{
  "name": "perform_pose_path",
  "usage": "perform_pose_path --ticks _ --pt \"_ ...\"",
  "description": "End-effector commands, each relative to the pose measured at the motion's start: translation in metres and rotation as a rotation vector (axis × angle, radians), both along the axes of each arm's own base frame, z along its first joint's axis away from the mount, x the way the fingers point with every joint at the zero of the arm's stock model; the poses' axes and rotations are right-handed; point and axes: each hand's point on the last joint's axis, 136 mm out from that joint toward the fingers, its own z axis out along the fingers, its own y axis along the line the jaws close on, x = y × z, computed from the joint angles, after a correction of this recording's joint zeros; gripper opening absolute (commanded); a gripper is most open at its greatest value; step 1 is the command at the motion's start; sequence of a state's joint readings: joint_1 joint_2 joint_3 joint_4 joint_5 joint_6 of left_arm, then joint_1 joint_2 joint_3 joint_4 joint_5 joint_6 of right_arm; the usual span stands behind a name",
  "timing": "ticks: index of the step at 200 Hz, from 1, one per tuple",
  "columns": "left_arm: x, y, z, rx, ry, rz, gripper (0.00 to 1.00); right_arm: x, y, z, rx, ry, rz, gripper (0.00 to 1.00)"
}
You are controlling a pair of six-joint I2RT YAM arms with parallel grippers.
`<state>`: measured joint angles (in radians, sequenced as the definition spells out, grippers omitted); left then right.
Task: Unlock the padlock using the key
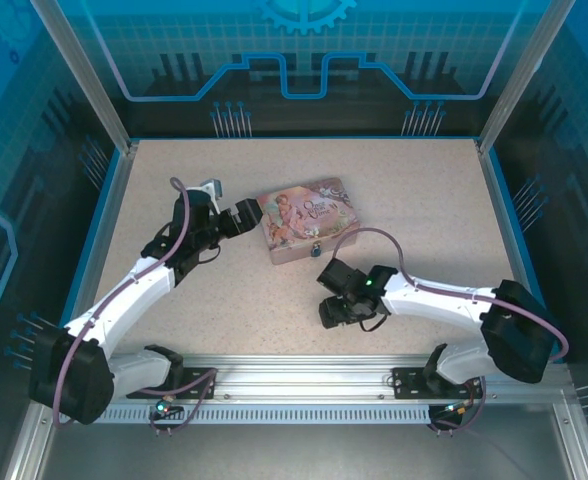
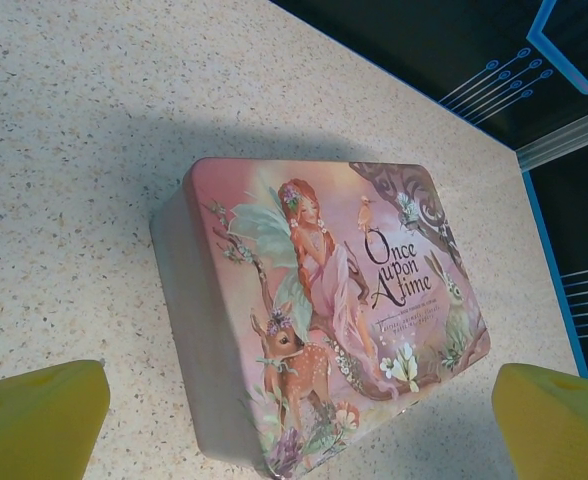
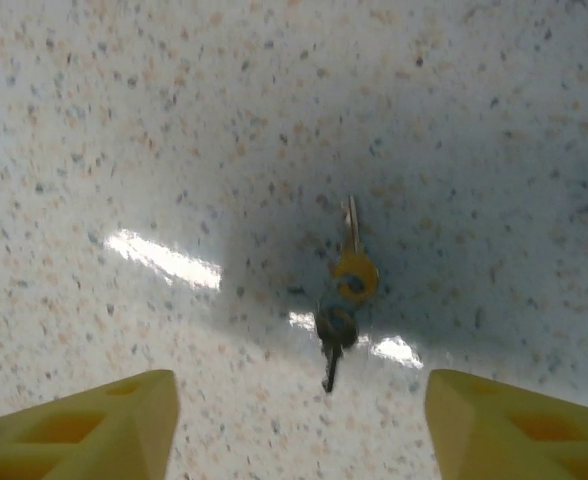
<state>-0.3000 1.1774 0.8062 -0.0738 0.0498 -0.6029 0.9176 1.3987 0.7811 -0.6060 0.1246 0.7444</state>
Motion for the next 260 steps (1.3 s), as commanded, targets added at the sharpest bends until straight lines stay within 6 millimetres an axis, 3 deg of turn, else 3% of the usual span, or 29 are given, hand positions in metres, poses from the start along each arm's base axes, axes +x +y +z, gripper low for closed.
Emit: perform_pose_path --ticks 1,64,178,260 --pt "-0.001 0.003 -0.001 -0.001 0.005 -0.005 0.99 0.01 0.008 -0.002 0.047 0.019 -0.011 0.61" --pt "0.0 0.005 -0.001 -0.002 0.006 0.003 0.99 0.018 -0.001 -0.015 0.029 0.042 -0.037 0.52" --pt "0.0 0.005 -0.002 -0.001 0.01 0.002 0.99 0.014 -0.007 -0.038 -0.015 0.095 -0.05 0.36" --pt "0.0 0.005 -0.001 -0.001 0.01 0.0 0.99 0.014 -0.007 -0.037 -0.007 0.083 -0.046 0.2"
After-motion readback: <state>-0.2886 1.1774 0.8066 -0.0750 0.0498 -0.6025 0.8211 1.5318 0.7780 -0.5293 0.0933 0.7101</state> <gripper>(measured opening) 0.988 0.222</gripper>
